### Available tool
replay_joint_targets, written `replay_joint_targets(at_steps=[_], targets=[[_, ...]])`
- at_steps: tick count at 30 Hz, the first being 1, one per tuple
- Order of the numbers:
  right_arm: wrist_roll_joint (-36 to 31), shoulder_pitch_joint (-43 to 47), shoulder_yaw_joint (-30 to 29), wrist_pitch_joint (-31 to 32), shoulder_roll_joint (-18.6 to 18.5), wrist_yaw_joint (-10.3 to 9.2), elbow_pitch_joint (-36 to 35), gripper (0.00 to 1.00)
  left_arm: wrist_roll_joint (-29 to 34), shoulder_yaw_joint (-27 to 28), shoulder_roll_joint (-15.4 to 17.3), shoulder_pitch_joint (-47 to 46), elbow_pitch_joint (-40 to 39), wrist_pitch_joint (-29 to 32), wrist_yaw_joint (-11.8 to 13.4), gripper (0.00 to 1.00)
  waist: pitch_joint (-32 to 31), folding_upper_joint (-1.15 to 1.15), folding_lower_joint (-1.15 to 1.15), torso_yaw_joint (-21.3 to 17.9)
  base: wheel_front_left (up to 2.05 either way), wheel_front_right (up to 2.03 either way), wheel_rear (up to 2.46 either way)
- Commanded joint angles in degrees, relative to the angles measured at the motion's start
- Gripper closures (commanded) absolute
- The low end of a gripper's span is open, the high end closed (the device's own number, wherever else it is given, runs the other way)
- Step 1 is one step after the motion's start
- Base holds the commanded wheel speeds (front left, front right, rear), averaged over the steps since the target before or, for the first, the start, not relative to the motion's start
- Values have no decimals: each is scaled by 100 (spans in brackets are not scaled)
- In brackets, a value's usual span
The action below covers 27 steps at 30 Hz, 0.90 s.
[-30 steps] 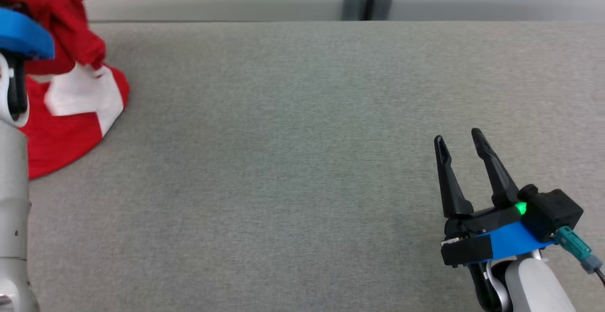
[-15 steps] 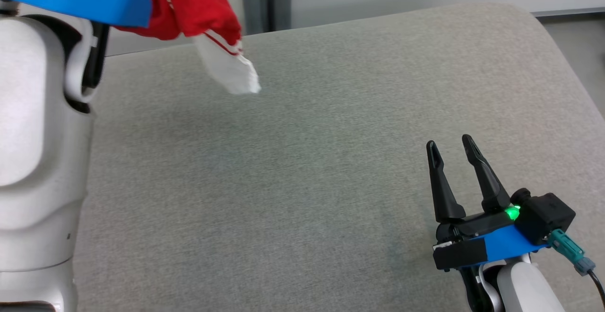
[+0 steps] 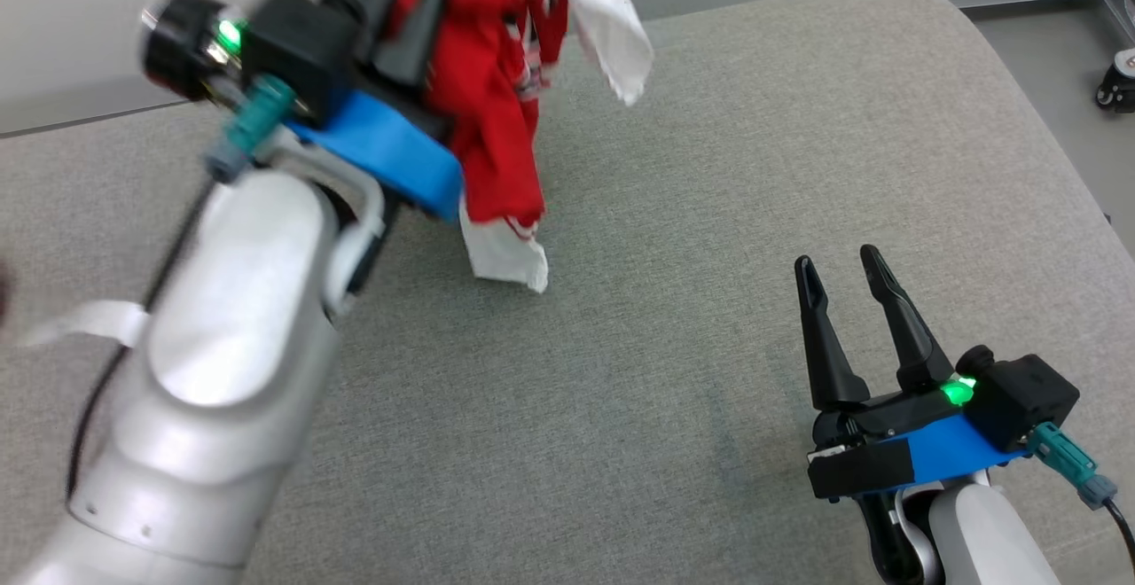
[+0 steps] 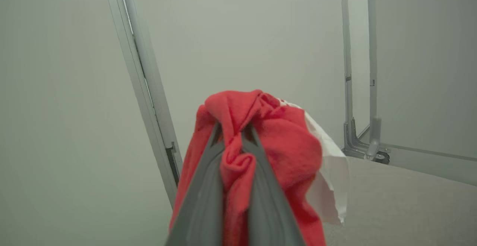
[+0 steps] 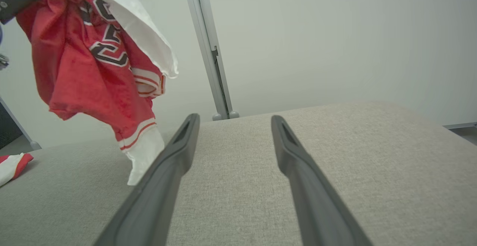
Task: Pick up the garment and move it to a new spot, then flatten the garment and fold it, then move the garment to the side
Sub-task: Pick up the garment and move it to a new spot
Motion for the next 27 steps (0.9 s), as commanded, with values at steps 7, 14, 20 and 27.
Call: replay_joint_targets(at_steps=[7, 14, 20, 27], targets=[[-32, 36, -57, -18, 0, 0, -11, 0, -207, -618, -156, 730, 677, -258, -2, 100, -2, 0, 0, 170, 0, 0, 0], [-89, 167, -140, -18, 0, 0, 46, 0, -484, -1159, -408, 1412, 1352, -519, -2, 100, -88, 0, 0, 334, 0, 0, 0], [-150, 236, -148, -18, 0, 0, 121, 0, -548, -1432, -610, 1631, 1407, -701, -1, 0, -269, 0, 0, 503, 0, 0, 0], [-215, 413, -200, -18, -1, 0, 156, 0, -478, -1109, -623, 1858, 544, -743, 160, 0, -545, 0, 0, 762, 0, 0, 0]])
